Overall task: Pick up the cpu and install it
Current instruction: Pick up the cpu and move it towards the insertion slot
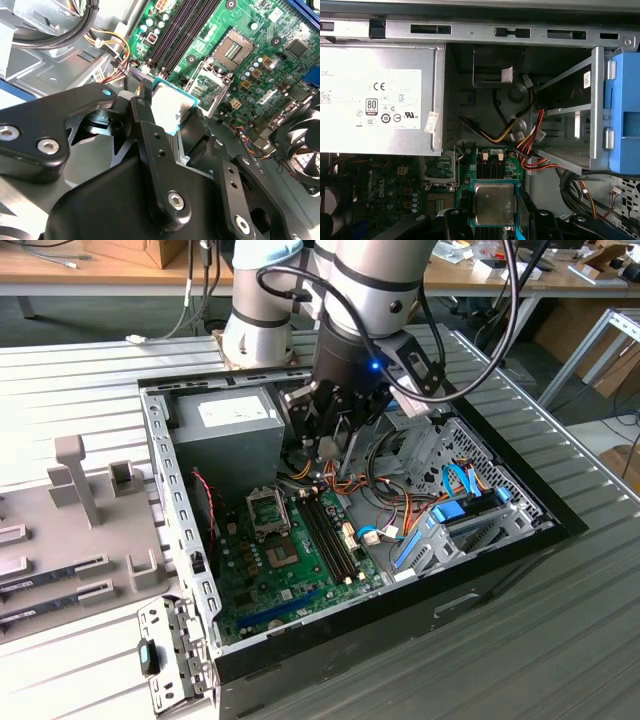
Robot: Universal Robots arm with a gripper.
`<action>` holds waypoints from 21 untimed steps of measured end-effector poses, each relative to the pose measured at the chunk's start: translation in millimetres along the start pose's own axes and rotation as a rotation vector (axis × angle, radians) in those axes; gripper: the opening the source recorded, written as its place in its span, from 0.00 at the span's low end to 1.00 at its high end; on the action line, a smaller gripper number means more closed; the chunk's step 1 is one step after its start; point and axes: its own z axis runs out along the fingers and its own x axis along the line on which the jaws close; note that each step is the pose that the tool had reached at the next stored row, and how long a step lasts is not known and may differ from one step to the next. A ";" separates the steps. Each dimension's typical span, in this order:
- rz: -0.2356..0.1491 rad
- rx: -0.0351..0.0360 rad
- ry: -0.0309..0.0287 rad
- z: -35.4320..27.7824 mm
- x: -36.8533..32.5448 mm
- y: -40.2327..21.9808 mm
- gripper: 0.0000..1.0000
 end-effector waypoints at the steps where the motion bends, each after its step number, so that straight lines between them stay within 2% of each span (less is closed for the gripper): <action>1: 0.000 0.0000 -0.0001 0.2 0.2 -0.2 0.47; 21: 0.000 0.0001 0.0000 3.6 0.8 -4.9 0.47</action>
